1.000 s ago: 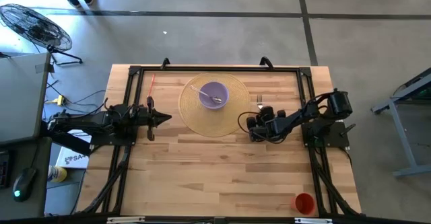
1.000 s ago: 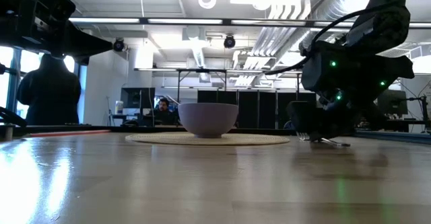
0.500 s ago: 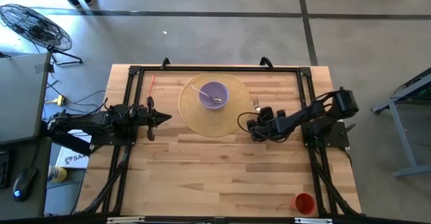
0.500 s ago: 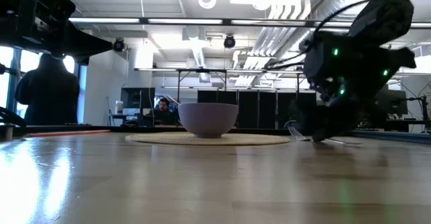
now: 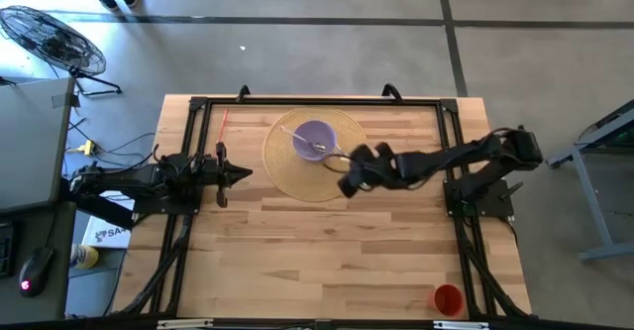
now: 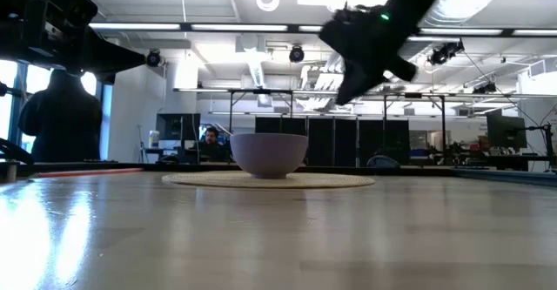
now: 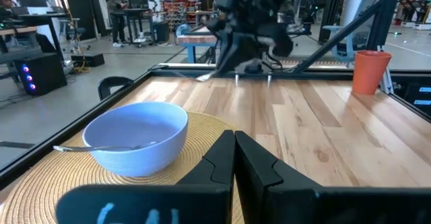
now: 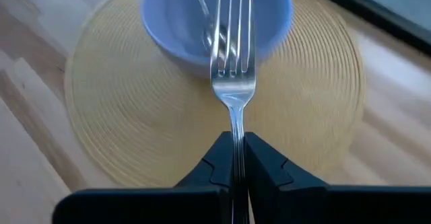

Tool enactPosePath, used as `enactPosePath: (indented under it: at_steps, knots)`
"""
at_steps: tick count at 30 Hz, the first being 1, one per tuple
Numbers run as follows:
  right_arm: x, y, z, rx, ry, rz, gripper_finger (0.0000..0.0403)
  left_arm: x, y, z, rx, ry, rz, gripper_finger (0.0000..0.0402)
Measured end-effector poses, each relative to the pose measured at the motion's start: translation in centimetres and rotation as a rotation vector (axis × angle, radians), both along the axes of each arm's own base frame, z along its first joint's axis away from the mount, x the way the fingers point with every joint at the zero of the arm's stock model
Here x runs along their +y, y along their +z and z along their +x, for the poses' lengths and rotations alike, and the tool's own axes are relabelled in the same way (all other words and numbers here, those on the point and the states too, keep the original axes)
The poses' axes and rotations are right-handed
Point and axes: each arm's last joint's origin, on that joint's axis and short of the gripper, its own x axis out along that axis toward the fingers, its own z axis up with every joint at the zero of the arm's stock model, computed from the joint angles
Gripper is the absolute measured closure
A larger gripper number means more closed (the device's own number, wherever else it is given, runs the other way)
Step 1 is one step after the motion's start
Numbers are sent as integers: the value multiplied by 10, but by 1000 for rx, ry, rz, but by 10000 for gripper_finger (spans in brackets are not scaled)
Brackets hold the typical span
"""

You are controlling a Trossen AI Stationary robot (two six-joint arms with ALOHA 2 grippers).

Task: Pick & Place Utensil
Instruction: Put the silver fork on the purple bowl

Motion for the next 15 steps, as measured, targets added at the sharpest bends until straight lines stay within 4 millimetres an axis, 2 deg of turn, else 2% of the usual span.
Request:
enactPosePath:
  at_steps: [3, 6, 10, 15]
  knots:
    - [-13, 20, 20, 27, 41, 12, 391, 0, 0, 0, 0, 0, 0, 401]
    - [-28, 32, 42, 54, 71, 16, 391, 0, 0, 0, 0, -1, 0, 401]
    - [-50, 32, 68, 103, 111, 88, 390, 0, 0, 0, 0, -1, 0, 401]
    - [-83, 19, 86, 181, 86, 181, 388, 0, 0, 0, 0, -1, 0, 401]
